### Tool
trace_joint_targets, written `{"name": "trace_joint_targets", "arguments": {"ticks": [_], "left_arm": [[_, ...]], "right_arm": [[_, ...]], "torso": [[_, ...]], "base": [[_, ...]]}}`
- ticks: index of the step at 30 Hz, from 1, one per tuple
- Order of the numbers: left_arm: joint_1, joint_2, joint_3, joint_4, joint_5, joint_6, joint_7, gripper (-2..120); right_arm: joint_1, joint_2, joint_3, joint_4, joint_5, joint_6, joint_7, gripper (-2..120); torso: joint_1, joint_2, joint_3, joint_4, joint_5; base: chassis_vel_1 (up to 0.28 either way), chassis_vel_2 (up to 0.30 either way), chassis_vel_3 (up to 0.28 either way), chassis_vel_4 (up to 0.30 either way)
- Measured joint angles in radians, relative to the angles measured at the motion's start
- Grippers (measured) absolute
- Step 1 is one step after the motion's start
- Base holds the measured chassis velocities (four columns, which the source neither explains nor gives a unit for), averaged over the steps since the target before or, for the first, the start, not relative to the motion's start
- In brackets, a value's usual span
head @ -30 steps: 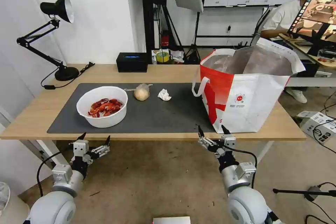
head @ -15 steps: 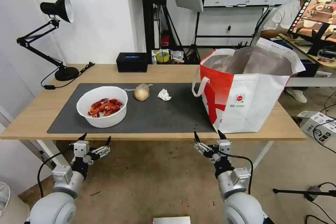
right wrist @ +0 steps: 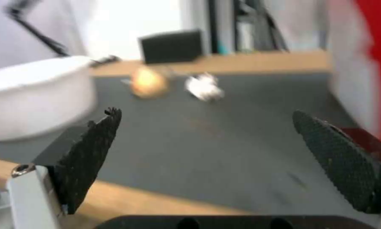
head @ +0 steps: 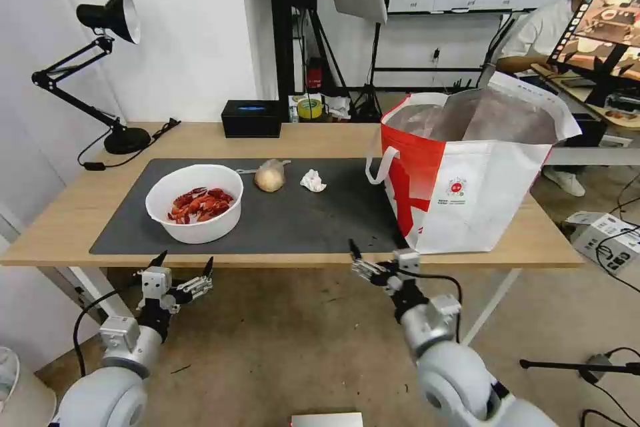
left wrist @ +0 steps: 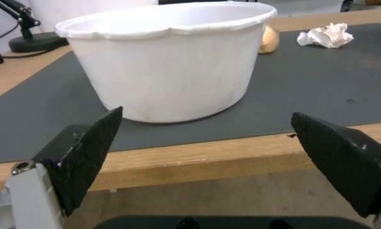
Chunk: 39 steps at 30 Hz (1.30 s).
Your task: Pick up the trash from the table and place it into the takeout bag.
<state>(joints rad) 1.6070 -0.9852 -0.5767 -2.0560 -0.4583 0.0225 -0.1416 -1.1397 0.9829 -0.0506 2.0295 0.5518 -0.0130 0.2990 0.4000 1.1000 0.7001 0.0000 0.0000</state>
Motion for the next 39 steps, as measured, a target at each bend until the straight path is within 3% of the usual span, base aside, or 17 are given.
{"name": "trace_joint_targets", "arguments": {"ticks": [6, 13, 19, 31, 39], "left_arm": [[0.006, -0.006, -0.004, -0.002, 0.0, 0.0, -0.004, 100], [0.019, -0.013, -0.009, -0.005, 0.003, 0.001, -0.004, 100], [0.02, -0.025, -0.008, -0.003, 0.003, 0.001, -0.001, 100], [0.019, -0.021, -0.007, 0.001, 0.007, 0.001, -0.001, 100], [0.011, -0.017, -0.006, 0.013, 0.007, -0.001, -0.001, 100]], "right_arm": [[0.169, -0.003, -0.103, -0.057, 0.028, -0.011, -0.001, 100], [0.392, 0.029, -0.241, -0.148, 0.093, -0.094, 0.077, 100], [0.616, 0.124, -0.35, -0.304, 0.147, -0.19, 0.203, 100], [0.807, 0.265, -0.407, -0.603, 0.23, -0.279, 0.309, 100], [0.829, 0.343, -0.391, -0.713, 0.29, -0.324, 0.388, 100]], "torso": [[0.0, 0.0, 0.0, 0.0001, -0.0001], [0.0, 0.0, 0.0, 0.0001, 0.0001], [0.0, 0.0, 0.0, 0.0002, -0.0003], [0.0, 0.0, 0.0, 0.0001, -0.0002], [0.0, 0.0, 0.0, 0.0001, -0.0001]], "base": [[0.0, 0.0, 0.0, 0.0], [0.0, 0.0, 0.0, 0.0], [0.0, 0.0, 0.0, 0.0], [0.0, 0.0, 0.0, 0.0], [0.0, 0.0, 0.0, 0.0]]}}
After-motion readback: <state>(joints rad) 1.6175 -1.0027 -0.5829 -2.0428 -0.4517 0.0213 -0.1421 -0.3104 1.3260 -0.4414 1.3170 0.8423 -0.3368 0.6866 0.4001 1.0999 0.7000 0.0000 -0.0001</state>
